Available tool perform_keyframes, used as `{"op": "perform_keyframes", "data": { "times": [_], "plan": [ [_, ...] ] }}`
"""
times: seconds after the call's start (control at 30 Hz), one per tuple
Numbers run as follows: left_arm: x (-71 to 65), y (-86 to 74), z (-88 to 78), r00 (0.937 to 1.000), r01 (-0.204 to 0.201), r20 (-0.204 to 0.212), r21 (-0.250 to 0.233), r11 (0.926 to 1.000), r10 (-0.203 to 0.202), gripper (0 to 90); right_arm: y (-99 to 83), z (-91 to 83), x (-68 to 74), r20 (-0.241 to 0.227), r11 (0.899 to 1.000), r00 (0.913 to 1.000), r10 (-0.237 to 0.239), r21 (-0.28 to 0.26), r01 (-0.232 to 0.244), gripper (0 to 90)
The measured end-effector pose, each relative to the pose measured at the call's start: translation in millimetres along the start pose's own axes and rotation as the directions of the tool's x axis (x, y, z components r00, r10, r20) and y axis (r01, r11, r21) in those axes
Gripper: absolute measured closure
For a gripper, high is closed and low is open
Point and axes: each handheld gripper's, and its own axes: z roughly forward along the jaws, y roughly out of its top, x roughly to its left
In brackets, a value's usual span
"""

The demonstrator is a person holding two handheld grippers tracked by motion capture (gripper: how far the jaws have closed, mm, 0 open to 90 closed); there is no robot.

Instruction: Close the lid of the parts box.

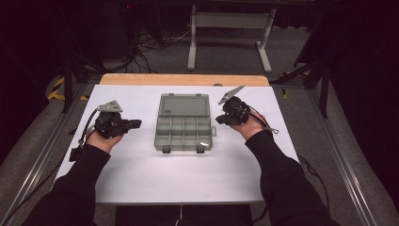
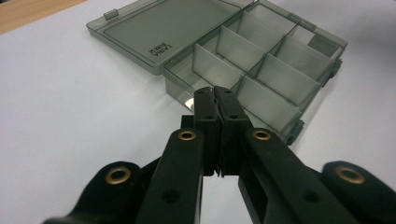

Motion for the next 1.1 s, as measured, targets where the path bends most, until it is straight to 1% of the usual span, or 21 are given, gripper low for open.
{"op": "perform_keyframes", "data": {
  "times": [0.03, 0.07, 0.1, 0.13, 0.17, 0.2, 0.23, 0.27, 0.33, 0.37, 0.43, 0.5, 0.57, 0.63, 0.67, 0.7, 0.73, 0.77, 0.83, 1.07, 1.1],
  "plan": [
    [1.2, 3.1, 1.8, 1.0, -0.006, -0.004, 0.012, 0.9999, 0.006, 89.7, 0.8, -0.4, -3.1, 0.007, 1.0, 1.0, 0.001, -0.002, -0.001, 89.4],
    [1.2, 3.1, 1.8, 1.0, -0.006, -0.004, 0.012, 0.9999, 0.006, 89.7, 0.8, -0.4, -3.1, 0.007, 1.0, 1.0, 0.001, -0.002, -0.001, 89.4],
    [2.1, 6.8, 4.2, 0.9999, -0.01, -0.011, 0.029, 0.9995, 0.01, 89.7, 1.7, -0.3, -5.5, 0.008, 1.0, 0.9999, 0.006, -0.002, -0.006, 89.4],
    [3.9, 10.5, 6.5, 0.9994, -0.028, -0.021, 0.041, 0.9988, 0.029, 89.7, 2.7, -0.1, -8.6, 0.009, 1.0, 0.9999, 0.004, -0.001, -0.004, 89.4],
    [5.1, 13.7, 8.9, 0.9993, -0.03, -0.02, 0.054, 0.9981, 0.031, 89.7, 3.0, 0.5, -10.8, 0.016, 1.0, 0.9999, -0.001, -0.01, 0.001, 89.4],
    [6.7, 16.4, 10.7, 0.9987, -0.038, -0.032, 0.064, 0.9973, 0.04, 89.7, 3.6, 1.6, -13.4, 0.016, 1.0, 0.9998, -0.008, -0.012, 0.008, 89.4],
    [7.3, 18.1, 12.5, 0.999, -0.031, -0.031, 0.069, 0.9971, 0.033, 89.7, 4.3, 2.6, -15.3, 0.018, 1.0, 0.9998, -0.004, -0.005, 0.004, 89.4],
    [9.6, 21.1, 15.0, 0.9986, -0.034, -0.038, 0.078, 0.9964, 0.037, 89.6, 4.8, 3.7, -16.7, 0.018, 1.0, 0.9998, -0.002, -0.006, 0.002, 89.4],
    [10.5, 22.4, 15.8, 0.9986, -0.034, -0.038, 0.084, 0.9959, 0.037, 89.7, 5.6, 5.0, -19.1, 0.016, 1.0, 0.9999, 0.002, -0.005, -0.002, 89.4],
    [14.0, 26.6, 19.3, 0.9982, -0.029, -0.05, 0.09, 0.9955, 0.034, 89.5, 7.8, 7.9, -23.5, 0.014, 1.0, 0.9999, 0.008, 0.001, -0.008, 89.6],
    [17.0, 30.5, 22.5, 0.9974, -0.032, -0.061, 0.099, 0.9946, 0.038, 89.1, 8.7, 9.0, -25.2, 0.012, 1.0, 0.9999, 0.01, 0.005, -0.01, 89.7],
    [19.7, 33.7, 25.8, 0.9978, -0.027, -0.058, 0.104, 0.9942, 0.034, 88.8, 10.4, 11.5, -28.2, 0.014, 1.0, 0.9999, 0.008, 0.006, -0.008, 89.9],
    [23.0, 36.5, 29.5, 0.9979, -0.022, -0.057, 0.116, 0.993, 0.029, 88.8, 12.4, 14.6, -30.8, 0.013, 1.0, 0.9999, -0.005, 0.009, 0.005, 90.0],
    [26.3, 38.7, 33.1, 0.9974, -0.025, -0.065, 0.129, 0.9913, 0.033, 88.8, 14.1, 17.5, -32.7, 0.02, 1.0, 0.9997, -0.01, 0.013, 0.01, 90.0],
    [27.6, 39.4, 35.2, 0.9981, -0.014, -0.058, 0.131, 0.9912, 0.022, 88.8, 14.7, 18.6, -33.6, 0.021, 1.0, 0.9997, -0.012, 0.013, 0.012, 90.0],
    [29.2, 40.1, 36.9, 0.9984, -0.012, -0.053, 0.139, 0.9902, 0.019, 88.8, 15.6, 19.8, -34.6, 0.021, 1.0, 0.9997, -0.009, 0.015, 0.009, 90.0],
    [30.3, 40.9, 38.7, 0.9979, -0.011, -0.062, 0.142, 0.9898, 0.02, 88.8, 16.1, 21.2, -35.6, 0.023, 1.0, 0.9997, -0.012, 0.014, 0.011, 90.0],
    [31.1, 41.8, 40.2, 0.9979, -0.009, -0.063, 0.149, 0.9889, 0.018, 88.8, 16.7, 22.5, -36.8, 0.024, 1.0, 0.9995, -0.018, 0.015, 0.017, 90.0],
    [32.6, 43.8, 42.5, 0.9973, -0.007, -0.071, 0.145, 0.9894, 0.018, 88.8, 17.8, 25.3, -39.4, 0.025, 1.0, 0.9996, -0.016, 0.02, 0.016, 90.0],
    [38.3, 52.5, 54.5, 0.996, -0.015, -0.084, 0.157, 0.9875, 0.029, 87.2, 18.6, 34.0, -48.8, 0.029, 1.0, 0.9996, -0.002, 0.018, 0.001, 90.0],
    [39.3, 53.1, 57.0, 0.9953, -0.022, -0.09, 0.161, 0.9867, 0.037, 87.2, 18.8, 35.0, -49.2, 0.03, 1.0, 0.9995, -0.004, 0.018, 0.004, 90.0]
  ]
}}
